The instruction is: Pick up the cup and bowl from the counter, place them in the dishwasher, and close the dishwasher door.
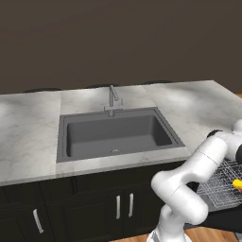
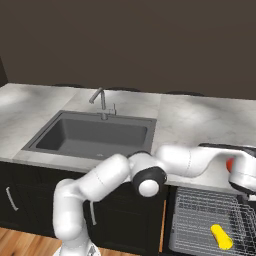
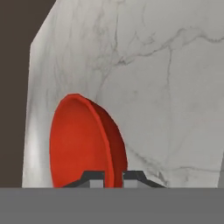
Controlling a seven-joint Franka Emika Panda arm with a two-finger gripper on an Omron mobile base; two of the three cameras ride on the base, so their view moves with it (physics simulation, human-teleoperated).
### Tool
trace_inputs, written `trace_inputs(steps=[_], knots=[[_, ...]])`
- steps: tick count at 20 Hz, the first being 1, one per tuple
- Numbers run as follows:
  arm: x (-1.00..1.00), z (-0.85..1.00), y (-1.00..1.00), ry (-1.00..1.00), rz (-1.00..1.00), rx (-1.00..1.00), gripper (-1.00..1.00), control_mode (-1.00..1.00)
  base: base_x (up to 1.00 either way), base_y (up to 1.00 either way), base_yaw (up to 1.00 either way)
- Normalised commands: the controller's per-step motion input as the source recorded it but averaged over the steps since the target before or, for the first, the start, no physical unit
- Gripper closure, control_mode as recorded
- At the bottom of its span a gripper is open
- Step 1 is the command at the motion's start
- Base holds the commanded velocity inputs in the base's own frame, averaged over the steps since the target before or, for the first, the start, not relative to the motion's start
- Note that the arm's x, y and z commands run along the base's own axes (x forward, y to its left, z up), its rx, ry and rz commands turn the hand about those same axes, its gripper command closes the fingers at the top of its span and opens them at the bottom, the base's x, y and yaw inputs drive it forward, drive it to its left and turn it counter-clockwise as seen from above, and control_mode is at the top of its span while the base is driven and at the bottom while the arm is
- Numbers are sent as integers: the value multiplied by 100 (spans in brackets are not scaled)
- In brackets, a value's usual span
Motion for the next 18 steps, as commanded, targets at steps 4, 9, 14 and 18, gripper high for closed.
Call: trace_inputs(steps=[4,9,14,18], knots=[[-87,8,60,-13,9,0,100,-100,0,0,0],[-85,6,42,-15,7,0,100,-100,0,0,0],[-68,-2,27,-8,3,0,100,-100,0,0,0],[-55,-26,23,0,4,0,100,-100,0,0,0]])
